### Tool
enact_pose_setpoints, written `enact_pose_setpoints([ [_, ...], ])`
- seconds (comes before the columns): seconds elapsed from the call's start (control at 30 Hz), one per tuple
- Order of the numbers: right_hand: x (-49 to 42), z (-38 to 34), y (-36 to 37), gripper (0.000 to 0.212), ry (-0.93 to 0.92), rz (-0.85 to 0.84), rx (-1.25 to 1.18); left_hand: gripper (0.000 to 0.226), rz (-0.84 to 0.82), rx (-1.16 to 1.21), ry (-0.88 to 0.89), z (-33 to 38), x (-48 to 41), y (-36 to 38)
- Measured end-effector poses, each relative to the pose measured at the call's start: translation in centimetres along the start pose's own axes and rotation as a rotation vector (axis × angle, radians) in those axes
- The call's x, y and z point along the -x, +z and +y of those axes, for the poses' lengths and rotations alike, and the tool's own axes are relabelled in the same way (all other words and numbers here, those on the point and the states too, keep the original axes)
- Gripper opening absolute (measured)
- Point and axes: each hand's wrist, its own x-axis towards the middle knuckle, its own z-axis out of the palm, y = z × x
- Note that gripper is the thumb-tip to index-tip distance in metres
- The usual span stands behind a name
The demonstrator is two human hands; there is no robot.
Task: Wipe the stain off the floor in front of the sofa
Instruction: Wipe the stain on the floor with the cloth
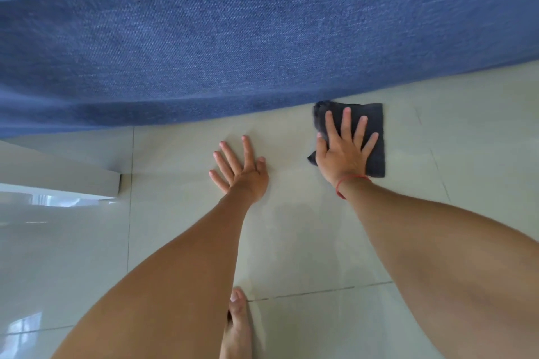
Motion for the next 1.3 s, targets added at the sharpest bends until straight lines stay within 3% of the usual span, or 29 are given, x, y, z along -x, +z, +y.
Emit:
enact_pose_setpoints([
  [0.13, 1.9, -5.1, 1.4, 0.054, -0.192, -0.033, -0.037, 0.057, 0.034, 0.061, 0.032, -0.9, -0.2, -0.2],
  [0.23, 5.0, -6.8, 2.6, 0.054, -0.306, -0.095, -0.005, 0.049, 0.259, 0.105, 0.131, -2.7, 0.1, -1.1],
  [0.33, 7.1, -5.0, 2.6, 0.056, -0.466, -0.118, 0.035, 0.048, 0.427, 0.112, 0.013, -4.8, 0.2, -2.4],
  [0.4, 6.9, -2.1, 2.2, 0.052, -0.576, -0.095, 0.085, 0.054, 0.360, 0.053, -0.084, -6.4, 0.0, -2.8],
  [0.47, 6.0, 1.2, 1.5, 0.051, -0.563, -0.046, 0.125, 0.059, 0.229, -0.003, -0.099, -7.8, 0.2, -2.4],
  [0.6, 4.0, 3.6, 0.0, 0.058, -0.305, -0.036, 0.112, 0.060, 0.153, 0.004, -0.065, -8.9, -0.1, -1.4],
  [0.77, 3.7, -2.5, 1.5, 0.054, -0.054, 0.002, 0.035, 0.059, 0.135, -0.002, -0.065, -8.9, -0.2, -1.4],
  [0.93, 5.2, -10.3, 3.6, 0.056, -0.295, -0.069, 0.003, 0.058, 0.095, 0.020, -0.074, -8.9, -0.4, -1.7],
  [1.07, 7.4, -11.5, 4.7, 0.054, -0.412, -0.126, 0.022, 0.057, 0.076, 0.043, -0.075, -9.0, -0.2, -2.2],
  [1.23, 8.1, -8.4, 4.4, 0.055, -0.628, -0.106, 0.058, 0.057, 0.273, 0.080, -0.018, -10.1, 0.6, -2.8],
  [1.3, 8.0, -6.6, 4.1, 0.052, -0.679, -0.099, 0.075, 0.058, 0.341, 0.089, -0.105, -11.2, 1.0, -3.1],
])
